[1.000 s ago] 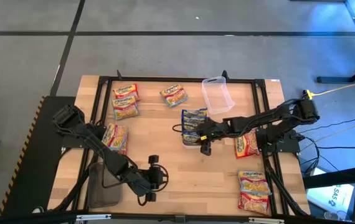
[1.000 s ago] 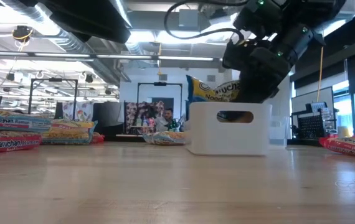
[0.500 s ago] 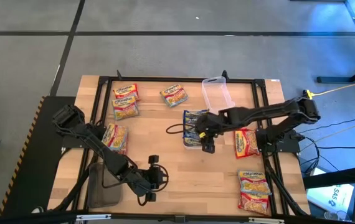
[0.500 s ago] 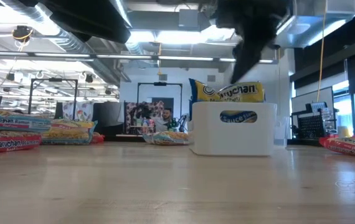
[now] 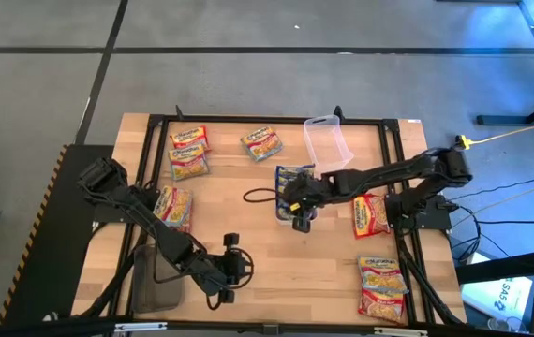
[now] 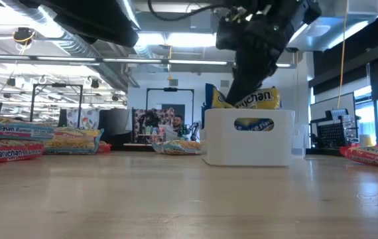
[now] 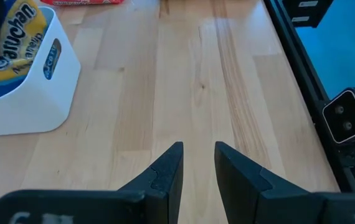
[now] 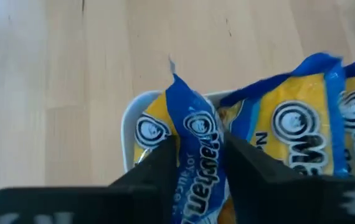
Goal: Sort Maruchan noodles
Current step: Put the blue noodle pack in the white bin, then put the light blue noodle pack in the transparent bin
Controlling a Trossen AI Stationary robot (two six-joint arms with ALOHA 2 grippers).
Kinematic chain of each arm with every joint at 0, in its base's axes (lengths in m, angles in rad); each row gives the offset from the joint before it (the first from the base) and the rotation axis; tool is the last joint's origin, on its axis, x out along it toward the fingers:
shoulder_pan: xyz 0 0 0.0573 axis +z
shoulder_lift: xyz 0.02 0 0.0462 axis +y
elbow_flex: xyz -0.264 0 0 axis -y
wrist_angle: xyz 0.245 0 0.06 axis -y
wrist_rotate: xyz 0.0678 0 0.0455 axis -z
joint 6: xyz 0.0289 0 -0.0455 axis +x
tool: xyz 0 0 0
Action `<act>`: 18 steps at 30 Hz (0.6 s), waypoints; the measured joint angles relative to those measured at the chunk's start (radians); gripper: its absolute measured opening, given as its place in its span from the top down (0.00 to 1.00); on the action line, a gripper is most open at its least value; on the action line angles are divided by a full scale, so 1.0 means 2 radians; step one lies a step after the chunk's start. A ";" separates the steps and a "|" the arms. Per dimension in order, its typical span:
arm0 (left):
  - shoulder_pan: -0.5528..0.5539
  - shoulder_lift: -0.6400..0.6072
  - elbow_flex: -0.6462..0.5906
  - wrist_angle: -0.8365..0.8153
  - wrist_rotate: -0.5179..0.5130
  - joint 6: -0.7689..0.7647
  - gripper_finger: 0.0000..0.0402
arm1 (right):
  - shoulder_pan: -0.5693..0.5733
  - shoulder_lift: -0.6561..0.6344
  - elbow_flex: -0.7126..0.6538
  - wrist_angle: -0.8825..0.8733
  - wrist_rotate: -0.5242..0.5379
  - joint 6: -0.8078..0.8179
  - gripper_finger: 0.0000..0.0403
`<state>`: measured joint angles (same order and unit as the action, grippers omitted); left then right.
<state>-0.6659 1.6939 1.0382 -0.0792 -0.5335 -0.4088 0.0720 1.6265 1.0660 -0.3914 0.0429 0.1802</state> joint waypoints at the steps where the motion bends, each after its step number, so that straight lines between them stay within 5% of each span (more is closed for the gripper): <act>1: 0.001 0.000 0.000 0.000 0.000 0.000 0.79 | 0.000 0.001 0.000 -0.001 -0.001 -0.002 0.77; 12: 0.018 -0.032 0.000 -0.036 -0.021 0.064 0.79 | 0.000 -0.041 0.106 -0.116 0.005 -0.068 0.83; 18: 0.051 -0.073 0.000 -0.114 -0.025 0.080 0.79 | 0.028 -0.068 0.087 -0.121 -0.004 -0.053 0.83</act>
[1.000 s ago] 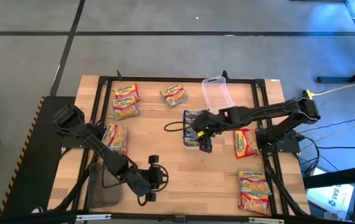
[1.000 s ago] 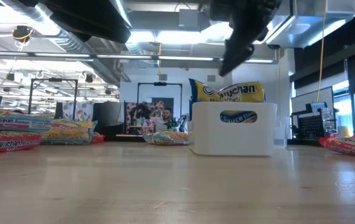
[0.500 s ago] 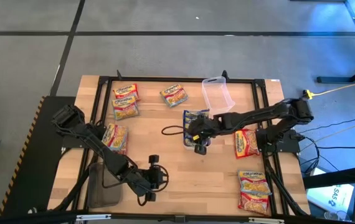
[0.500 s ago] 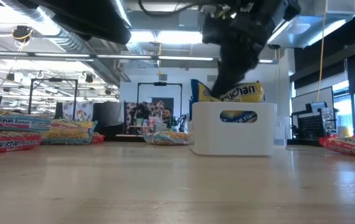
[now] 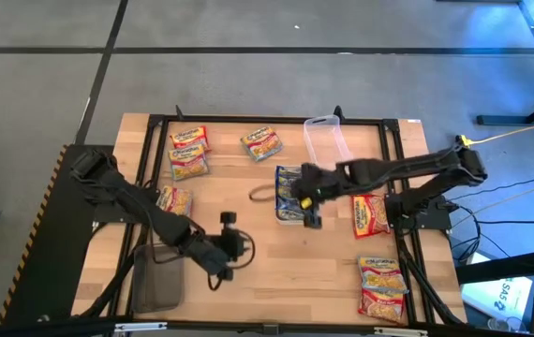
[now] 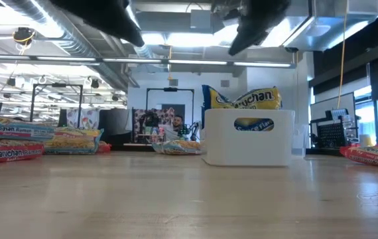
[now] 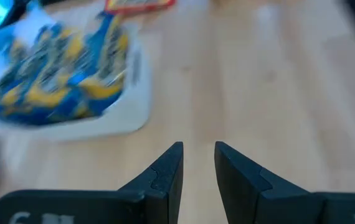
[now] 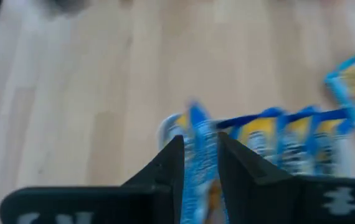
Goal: Sort Maruchan noodles
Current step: Put the light blue noodle pack in the transparent bin
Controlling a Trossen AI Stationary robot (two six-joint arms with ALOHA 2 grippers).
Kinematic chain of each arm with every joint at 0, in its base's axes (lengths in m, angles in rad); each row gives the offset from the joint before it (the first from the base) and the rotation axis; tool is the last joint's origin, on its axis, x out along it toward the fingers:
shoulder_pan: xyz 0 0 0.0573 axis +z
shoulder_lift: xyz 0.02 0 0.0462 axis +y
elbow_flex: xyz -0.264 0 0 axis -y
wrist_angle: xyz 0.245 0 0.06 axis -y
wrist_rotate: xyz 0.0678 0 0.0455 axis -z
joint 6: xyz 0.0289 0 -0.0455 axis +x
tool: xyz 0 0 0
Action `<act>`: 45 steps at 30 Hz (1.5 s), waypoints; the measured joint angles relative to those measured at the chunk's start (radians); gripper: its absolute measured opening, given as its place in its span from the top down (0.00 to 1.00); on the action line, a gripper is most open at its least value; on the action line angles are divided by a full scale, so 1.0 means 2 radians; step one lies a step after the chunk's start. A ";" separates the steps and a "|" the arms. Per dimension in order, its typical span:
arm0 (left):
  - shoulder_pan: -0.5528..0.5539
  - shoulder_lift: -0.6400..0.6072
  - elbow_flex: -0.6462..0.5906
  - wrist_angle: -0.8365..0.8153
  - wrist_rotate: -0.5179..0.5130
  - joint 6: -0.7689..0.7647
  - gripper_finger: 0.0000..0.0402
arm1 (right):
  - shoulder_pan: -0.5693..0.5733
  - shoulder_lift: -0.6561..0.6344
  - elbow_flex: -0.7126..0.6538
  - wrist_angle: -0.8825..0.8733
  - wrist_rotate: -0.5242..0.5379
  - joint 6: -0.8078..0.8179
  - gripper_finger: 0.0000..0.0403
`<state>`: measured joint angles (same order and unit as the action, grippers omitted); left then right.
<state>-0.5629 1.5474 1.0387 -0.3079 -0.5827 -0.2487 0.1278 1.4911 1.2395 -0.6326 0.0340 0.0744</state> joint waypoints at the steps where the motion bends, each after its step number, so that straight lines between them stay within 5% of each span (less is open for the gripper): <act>1: 0.005 -0.009 0.000 -0.017 0.000 0.000 0.79 | 0.012 0.000 -0.008 0.006 0.005 0.008 0.83; 11: 0.063 -0.109 0.003 -0.200 0.012 -0.091 0.79 | 0.139 -0.001 -0.127 0.161 0.102 0.087 0.83; 21: 0.102 -0.158 0.000 -0.500 0.062 -0.390 0.79 | 0.169 -0.001 -0.249 0.390 0.135 0.139 0.83; 24: 0.102 -0.158 -0.021 -0.519 0.096 -0.446 0.79 | 0.168 -0.001 -0.256 0.404 0.147 0.138 0.83; 31: 0.138 -0.158 -0.074 -0.526 0.117 -0.444 0.73 | 0.169 -0.001 -0.257 0.407 0.148 0.145 0.72; 38: 0.258 -0.137 -0.076 -0.580 0.127 -0.378 0.73 | 0.168 -0.001 -0.257 0.408 0.162 0.147 0.58; 45: 0.375 -0.079 -0.095 -0.605 0.124 -0.280 0.74 | 0.169 -0.001 -0.257 0.408 0.159 0.151 0.57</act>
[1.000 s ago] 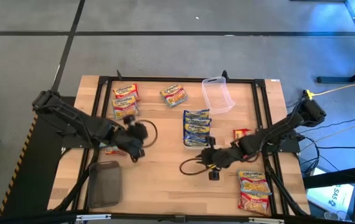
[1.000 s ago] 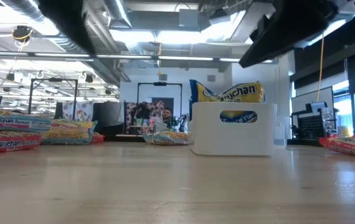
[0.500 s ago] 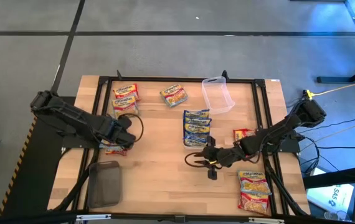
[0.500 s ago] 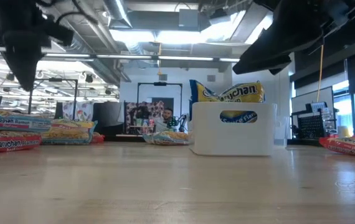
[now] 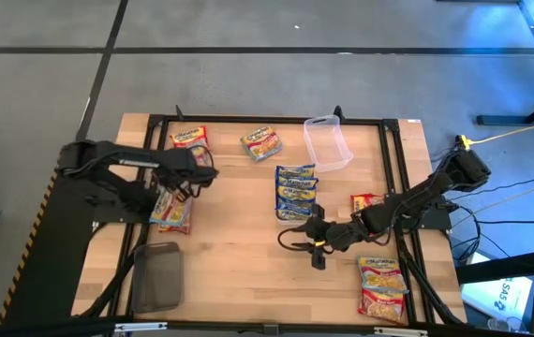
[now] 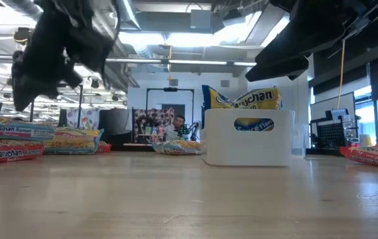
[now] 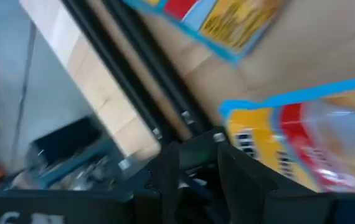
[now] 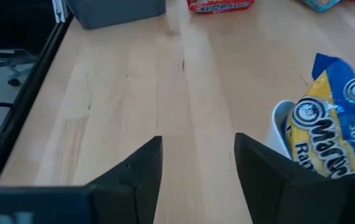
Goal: Sort Maruchan noodles
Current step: Put the light blue noodle pack in the transparent bin
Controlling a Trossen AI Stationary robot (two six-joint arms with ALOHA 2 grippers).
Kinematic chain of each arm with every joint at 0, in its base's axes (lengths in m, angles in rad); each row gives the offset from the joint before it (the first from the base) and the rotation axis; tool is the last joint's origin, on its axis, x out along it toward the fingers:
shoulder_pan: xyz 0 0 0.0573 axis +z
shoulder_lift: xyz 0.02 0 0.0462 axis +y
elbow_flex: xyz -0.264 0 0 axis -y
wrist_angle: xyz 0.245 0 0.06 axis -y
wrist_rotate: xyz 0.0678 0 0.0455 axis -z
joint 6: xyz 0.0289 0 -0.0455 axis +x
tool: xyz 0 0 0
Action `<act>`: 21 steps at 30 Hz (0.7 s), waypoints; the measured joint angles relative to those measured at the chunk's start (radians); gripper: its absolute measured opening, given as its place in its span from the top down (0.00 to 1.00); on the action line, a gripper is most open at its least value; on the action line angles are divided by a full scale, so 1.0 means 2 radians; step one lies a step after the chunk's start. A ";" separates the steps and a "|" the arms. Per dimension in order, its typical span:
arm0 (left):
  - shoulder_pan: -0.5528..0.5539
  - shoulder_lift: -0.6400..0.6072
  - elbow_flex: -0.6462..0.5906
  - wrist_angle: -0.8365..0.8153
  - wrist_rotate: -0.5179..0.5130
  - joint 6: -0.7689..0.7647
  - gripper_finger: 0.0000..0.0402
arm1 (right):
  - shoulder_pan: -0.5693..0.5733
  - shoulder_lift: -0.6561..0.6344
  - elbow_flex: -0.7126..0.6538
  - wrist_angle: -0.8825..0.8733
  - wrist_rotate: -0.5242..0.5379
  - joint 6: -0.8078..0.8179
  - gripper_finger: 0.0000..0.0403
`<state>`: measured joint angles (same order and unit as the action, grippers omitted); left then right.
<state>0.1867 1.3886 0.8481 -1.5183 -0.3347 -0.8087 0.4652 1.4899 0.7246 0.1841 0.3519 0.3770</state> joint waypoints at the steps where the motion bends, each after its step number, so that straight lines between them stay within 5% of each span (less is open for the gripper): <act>1: 0.011 0.007 -0.009 0.004 0.000 0.009 0.74 | 0.000 0.000 0.000 0.000 -0.003 0.004 0.57; 8: 0.037 0.024 -0.046 0.062 0.030 0.070 0.74 | 0.000 0.000 0.000 0.000 -0.019 0.007 0.57; 13: 0.008 0.003 0.000 0.092 0.137 0.111 0.74 | 0.000 0.000 0.000 0.000 -0.024 0.005 0.57; 18: -0.044 -0.041 0.026 0.239 0.257 0.133 0.74 | 0.000 0.000 0.000 0.000 -0.024 0.004 0.57; 21: -0.071 -0.053 0.026 0.283 0.257 0.130 0.74 | 0.000 0.000 0.000 -0.001 -0.024 0.002 0.57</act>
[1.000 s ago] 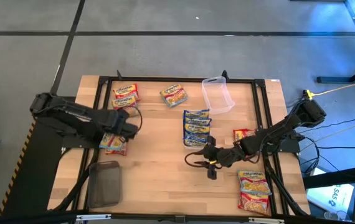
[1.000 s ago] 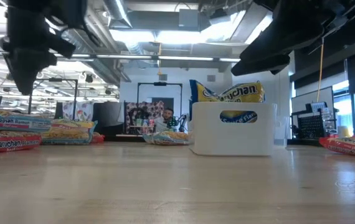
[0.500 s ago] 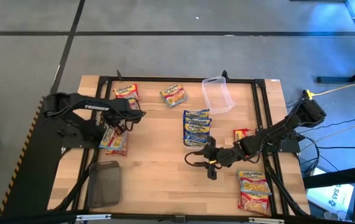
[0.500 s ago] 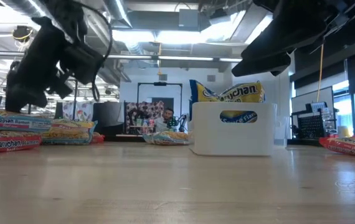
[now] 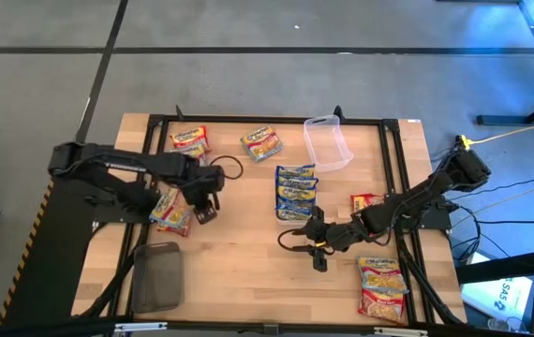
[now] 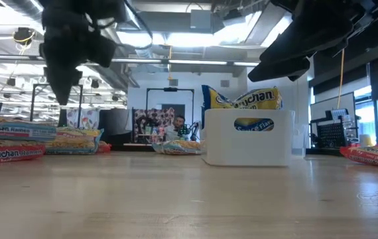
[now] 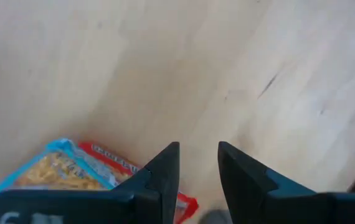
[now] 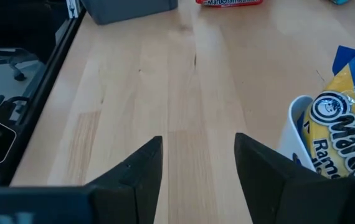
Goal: Sort Maruchan noodles
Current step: Put the light blue noodle pack in the transparent bin
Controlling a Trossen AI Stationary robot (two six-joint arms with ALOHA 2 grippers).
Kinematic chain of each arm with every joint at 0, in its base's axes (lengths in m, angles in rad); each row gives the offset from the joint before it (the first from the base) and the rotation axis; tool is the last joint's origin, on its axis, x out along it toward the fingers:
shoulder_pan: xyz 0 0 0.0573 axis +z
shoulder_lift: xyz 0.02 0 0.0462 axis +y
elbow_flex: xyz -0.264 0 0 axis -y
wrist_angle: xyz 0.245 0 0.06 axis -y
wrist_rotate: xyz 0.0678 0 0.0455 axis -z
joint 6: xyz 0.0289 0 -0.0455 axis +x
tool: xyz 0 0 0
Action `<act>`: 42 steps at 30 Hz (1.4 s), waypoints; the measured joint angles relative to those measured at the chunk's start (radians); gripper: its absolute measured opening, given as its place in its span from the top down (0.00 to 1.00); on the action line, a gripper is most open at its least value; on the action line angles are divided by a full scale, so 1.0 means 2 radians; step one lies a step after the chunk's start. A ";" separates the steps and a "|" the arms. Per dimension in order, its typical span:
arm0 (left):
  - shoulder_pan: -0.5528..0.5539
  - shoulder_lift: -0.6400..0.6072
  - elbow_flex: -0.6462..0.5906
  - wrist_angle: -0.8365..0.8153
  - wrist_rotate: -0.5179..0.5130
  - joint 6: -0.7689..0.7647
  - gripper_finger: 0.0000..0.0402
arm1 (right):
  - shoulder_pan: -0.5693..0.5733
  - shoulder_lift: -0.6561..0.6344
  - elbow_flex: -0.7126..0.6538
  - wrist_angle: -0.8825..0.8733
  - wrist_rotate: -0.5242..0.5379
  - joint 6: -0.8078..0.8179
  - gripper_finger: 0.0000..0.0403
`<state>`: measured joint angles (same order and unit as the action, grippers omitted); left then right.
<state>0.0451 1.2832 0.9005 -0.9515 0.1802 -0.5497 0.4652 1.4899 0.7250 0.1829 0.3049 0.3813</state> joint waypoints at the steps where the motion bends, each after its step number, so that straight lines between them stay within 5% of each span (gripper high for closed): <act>1: -0.006 -0.003 0.000 -0.012 -0.025 -0.010 0.74 | 0.000 0.000 0.000 0.000 0.000 0.000 0.57; 5: -0.017 -0.005 0.000 -0.138 -0.135 -0.077 0.74 | 0.000 0.000 0.000 0.000 0.000 0.000 0.57; 10: -0.017 0.003 -0.008 -0.262 -0.164 -0.157 0.74 | 0.000 0.000 0.000 0.000 0.000 0.000 0.57; 17: -0.007 0.005 -0.075 -0.224 -0.164 -0.155 0.74 | 0.000 0.000 0.000 0.002 0.000 0.002 0.57; 22: -0.030 0.010 -0.030 -0.184 -0.155 -0.129 0.74 | 0.000 0.000 0.000 0.001 -0.001 0.002 0.57; 28: -0.061 0.009 -0.007 -0.011 -0.053 -0.065 0.76 | 0.000 0.000 0.000 0.001 0.000 0.002 0.57; 34: -0.068 0.010 -0.002 -0.164 -0.158 -0.126 0.76 | 0.000 0.000 0.000 0.001 0.000 0.002 0.57; 38: -0.062 0.026 -0.005 -0.271 -0.157 -0.163 0.76 | 0.000 0.000 0.000 0.001 0.000 0.002 0.57; 42: -0.063 0.039 -0.023 -0.237 -0.128 -0.160 0.76 | 0.000 0.000 0.000 0.002 0.000 0.002 0.57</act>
<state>-0.0805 1.3620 0.8536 -1.4250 -0.0761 -0.8698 0.4648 1.4902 0.7254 0.1876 0.3056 0.3851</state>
